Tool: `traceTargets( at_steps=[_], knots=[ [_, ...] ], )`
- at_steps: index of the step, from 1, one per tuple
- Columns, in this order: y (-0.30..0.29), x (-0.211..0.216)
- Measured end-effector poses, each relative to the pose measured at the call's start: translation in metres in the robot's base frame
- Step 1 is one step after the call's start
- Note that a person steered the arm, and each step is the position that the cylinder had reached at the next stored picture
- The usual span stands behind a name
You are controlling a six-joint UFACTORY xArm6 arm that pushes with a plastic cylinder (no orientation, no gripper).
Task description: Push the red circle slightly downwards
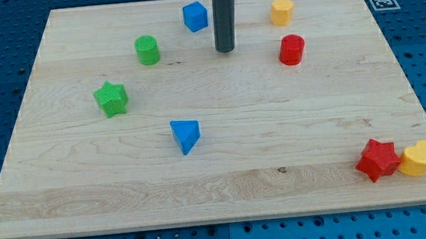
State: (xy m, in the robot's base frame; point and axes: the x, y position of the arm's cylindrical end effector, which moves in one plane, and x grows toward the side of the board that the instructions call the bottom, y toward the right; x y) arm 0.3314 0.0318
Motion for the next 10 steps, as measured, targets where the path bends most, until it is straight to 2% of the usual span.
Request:
traceTargets(
  at_steps=[2, 4, 6, 7, 10],
  knots=[
    [0.044, -0.002],
    [0.057, -0.002],
    [0.095, 0.004],
    [0.101, 0.025],
    [0.101, 0.035]
  ],
)
